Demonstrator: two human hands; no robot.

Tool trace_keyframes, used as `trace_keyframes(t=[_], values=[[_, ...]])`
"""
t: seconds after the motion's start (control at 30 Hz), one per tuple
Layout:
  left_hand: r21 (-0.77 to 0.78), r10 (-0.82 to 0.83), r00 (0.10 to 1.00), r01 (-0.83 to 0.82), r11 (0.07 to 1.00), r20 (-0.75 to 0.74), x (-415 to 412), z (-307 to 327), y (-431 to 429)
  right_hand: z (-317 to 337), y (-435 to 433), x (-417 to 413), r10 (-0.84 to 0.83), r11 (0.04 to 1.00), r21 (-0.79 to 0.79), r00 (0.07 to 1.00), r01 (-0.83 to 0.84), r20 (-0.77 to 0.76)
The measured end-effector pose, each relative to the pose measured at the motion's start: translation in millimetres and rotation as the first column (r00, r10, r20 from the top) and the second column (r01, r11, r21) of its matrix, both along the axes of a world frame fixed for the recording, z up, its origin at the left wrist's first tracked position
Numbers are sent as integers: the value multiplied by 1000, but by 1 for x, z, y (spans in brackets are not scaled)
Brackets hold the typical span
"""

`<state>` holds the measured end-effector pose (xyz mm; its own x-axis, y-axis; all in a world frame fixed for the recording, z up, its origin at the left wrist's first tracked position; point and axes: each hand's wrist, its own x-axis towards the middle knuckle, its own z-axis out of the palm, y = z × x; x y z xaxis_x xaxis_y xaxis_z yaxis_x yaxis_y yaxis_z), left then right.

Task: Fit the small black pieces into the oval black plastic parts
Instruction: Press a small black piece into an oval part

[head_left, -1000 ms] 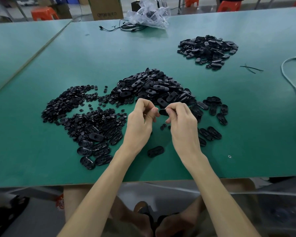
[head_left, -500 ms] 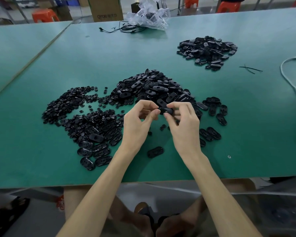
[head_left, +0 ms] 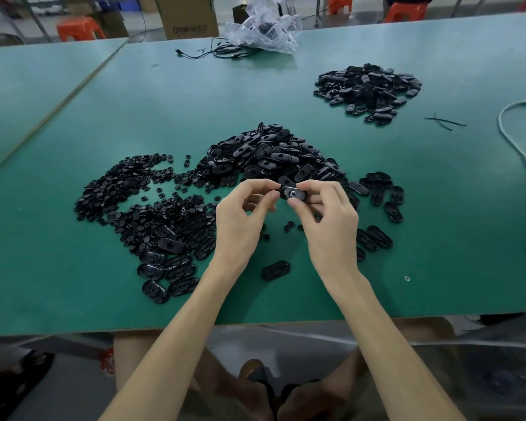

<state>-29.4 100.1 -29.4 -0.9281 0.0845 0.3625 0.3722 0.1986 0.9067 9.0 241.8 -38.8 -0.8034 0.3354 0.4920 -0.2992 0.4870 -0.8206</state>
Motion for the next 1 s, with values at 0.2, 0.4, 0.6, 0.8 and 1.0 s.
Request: trace_keyframes(t=[0.2,0.4,0.6,0.8,1.0], values=[[53,13,999,-14,999,30,0,0,0,-1,0,1,-5,1000,23,1000,6,-28],[128,-17,999,12,992,44,-1,0,0,-1,0,2,-9,999,30,999,10,-39],[154,-32,995,18,988,90,-1,-1,0,-2,1,3,-25,998,58,999,27,-44],[135,-50,996,39,990,78,0,-1,1,-2,1,3,-18,998,61,999,20,-41],[82,-14,998,9,997,68,0,0,0,-4,1,3,-12,997,75,1000,14,-23]])
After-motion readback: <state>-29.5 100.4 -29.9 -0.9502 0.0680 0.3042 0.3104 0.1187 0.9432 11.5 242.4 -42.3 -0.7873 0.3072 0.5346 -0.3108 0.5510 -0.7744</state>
